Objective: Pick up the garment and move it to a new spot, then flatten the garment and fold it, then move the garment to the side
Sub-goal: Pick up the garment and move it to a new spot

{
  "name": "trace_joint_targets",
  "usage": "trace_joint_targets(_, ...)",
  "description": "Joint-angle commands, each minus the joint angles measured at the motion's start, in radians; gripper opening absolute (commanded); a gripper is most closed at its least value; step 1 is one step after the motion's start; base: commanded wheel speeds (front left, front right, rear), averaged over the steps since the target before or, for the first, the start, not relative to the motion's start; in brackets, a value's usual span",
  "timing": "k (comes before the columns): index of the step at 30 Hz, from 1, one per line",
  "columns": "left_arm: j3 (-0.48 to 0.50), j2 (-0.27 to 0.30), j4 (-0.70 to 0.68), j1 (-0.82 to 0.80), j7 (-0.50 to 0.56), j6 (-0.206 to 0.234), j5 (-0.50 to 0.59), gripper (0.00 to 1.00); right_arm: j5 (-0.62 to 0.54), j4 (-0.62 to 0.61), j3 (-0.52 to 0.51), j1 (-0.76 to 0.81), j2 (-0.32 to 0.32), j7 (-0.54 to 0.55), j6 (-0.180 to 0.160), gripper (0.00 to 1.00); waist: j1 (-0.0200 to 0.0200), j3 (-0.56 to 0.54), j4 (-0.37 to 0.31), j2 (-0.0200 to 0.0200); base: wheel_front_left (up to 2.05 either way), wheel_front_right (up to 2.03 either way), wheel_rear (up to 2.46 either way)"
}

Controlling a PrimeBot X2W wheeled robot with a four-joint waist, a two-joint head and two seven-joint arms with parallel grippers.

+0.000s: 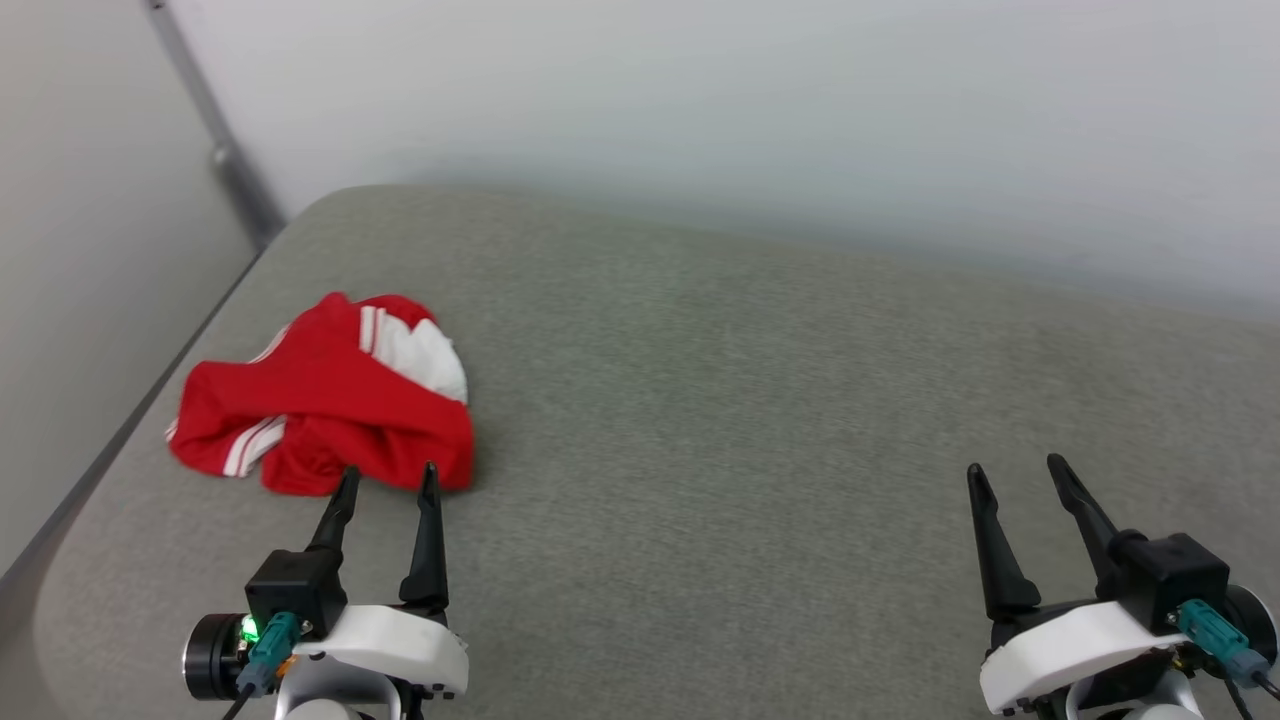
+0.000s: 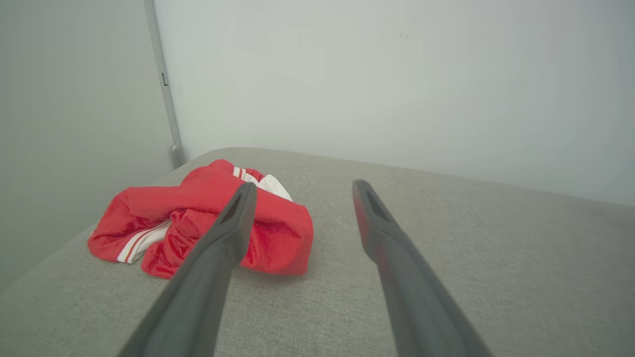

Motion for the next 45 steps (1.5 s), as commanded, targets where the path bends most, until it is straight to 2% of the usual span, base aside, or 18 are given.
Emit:
trace_joint_targets(1,0.01,0.005,0.001,-0.009,-0.002,0.003,0.001,1.0,0.001,0.005,0.01,-0.018,0.002,-0.002,0.0,1.0,0.0,0.002,0.057,0.0,0.0,0.0,0.0)
trace_joint_targets(7,0.038,0.008,0.003,-0.01,-0.002,0.005,0.0,1.0,0.002,0.014,0.033,-0.024,0.001,-0.005,0.0,1.0,0.0,0.005,0.136,0.0,0.0,0.0,0.0)
trace_joint_targets(13,0.062,0.009,-0.001,-0.011,-0.002,-0.003,-0.008,1.0,0.003,0.023,0.047,-0.038,0.001,-0.006,0.0,1.0,0.0,0.01,0.185,0.0,0.0,0.0,0.0)
trace_joint_targets(21,0.079,0.008,0.016,-0.04,-0.002,-0.018,-0.02,1.0,-0.005,0.027,0.05,-0.05,0.001,-0.004,0.0,1.0,0.0,0.015,0.208,0.0,0.0,0.0,0.0)
trace_joint_targets(28,0.081,0.021,0.058,-0.143,0.011,-0.04,-0.056,1.0,-0.02,0.011,0.056,-0.07,0.001,0.013,0.0,1.0,0.0,0.051,0.187,0.0,0.0,0.0,0.0)
trace_joint_targets(35,0.084,0.099,0.111,-0.378,0.19,-0.058,-0.096,1.0,-0.043,-0.025,0.06,-0.122,-0.001,0.033,0.0,1.0,0.0,0.158,0.119,0.0,0.0,0.0,0.0)
trace_joint_targets(45,0.064,0.265,0.335,-0.662,0.604,-0.077,-0.157,1.0,-0.054,-0.058,0.083,-0.21,-0.018,0.043,0.0,1.0,0.0,0.34,-0.009,0.0,0.0,0.0,0.0)
